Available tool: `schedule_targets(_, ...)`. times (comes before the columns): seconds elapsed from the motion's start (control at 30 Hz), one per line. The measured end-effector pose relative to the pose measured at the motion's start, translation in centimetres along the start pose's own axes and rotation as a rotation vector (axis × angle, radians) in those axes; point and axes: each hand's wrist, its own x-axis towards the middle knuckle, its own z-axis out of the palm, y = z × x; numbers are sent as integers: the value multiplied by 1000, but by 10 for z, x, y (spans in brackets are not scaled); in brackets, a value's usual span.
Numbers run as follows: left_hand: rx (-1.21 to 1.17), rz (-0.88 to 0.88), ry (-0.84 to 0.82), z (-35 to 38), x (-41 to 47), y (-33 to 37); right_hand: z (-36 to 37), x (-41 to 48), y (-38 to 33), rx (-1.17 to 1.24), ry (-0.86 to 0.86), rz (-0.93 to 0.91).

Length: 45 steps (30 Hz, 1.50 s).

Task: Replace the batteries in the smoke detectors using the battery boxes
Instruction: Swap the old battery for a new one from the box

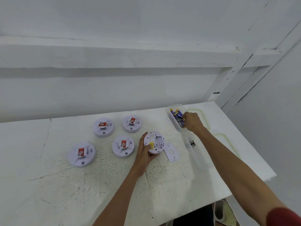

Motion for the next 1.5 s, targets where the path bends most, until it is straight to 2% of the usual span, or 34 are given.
schedule_targets(0.2, 20, 11, 24, 4, -1, 1, 1, 11, -7, -103, -92, 31)
schedule_targets(0.5, 9, -3, 34, 3, 0, 1, 10, 23, -19, -146, -21, 147)
schedule_targets(0.6, 10, -7, 36, 2, 1, 1, 16, 25, -20, -93, 6, 147)
schedule_targets(0.8, 7, -4, 29, 2, 1, 1, 17, 23, -13, 179, 134, 173)
schedule_targets(1.13, -9, -9, 36, 1, 1, 1, 7, -14, -17, 650, 412, 24)
schedule_targets(1.4, -8, -8, 35, 1, 1, 0, 14, -49, -35, 1144, 337, 88)
schedule_targets(1.5, -5, 3, 29, 2, 1, 1, 17, -64, -44, 1144, 303, 24)
